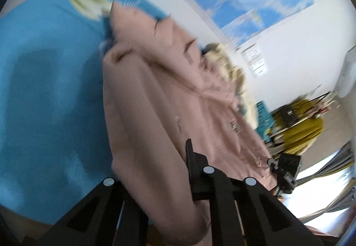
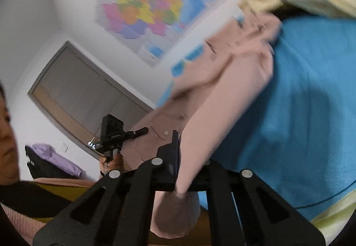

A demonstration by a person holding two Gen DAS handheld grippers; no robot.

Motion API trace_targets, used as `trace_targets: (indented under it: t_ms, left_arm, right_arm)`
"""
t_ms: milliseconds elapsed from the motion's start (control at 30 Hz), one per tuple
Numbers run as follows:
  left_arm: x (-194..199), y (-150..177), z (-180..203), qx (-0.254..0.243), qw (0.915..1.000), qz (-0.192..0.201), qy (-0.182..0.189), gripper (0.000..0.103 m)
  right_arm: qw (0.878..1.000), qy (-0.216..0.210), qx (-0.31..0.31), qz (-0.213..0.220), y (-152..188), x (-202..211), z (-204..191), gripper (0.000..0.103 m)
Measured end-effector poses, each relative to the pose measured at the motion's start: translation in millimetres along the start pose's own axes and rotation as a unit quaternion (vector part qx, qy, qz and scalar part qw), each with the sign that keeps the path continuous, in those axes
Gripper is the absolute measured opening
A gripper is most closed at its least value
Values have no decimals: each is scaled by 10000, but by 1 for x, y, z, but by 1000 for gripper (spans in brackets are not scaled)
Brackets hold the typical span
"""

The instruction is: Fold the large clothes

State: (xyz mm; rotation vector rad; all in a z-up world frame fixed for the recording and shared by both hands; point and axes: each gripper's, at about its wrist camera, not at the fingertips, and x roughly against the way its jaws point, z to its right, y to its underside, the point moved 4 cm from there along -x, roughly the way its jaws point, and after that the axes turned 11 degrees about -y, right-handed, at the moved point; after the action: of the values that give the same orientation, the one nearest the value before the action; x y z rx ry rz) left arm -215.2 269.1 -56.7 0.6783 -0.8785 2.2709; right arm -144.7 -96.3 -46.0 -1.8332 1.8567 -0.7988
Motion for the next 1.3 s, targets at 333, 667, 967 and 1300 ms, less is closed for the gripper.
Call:
trace_targets:
  t_ms: [333, 667, 967, 1300]
  left_arm:
    - [43, 11, 5, 295, 9990, 188, 271, 8]
    - [34, -43, 12, 361, 9985, 233, 353, 7]
    - [30, -110, 25, 90, 9993, 368, -8, 7]
    - [2, -162, 32, -21, 9993, 298, -226, 7]
  right_arm:
    - [9987, 227, -422, -154, 20, 12, -9, 4]
    - [9991, 29, -263, 333, -40, 4, -15, 5]
    - [9977, 51, -357, 581, -110, -14, 1, 6]
    - [9949, 251, -617, 758, -160, -33, 38, 6]
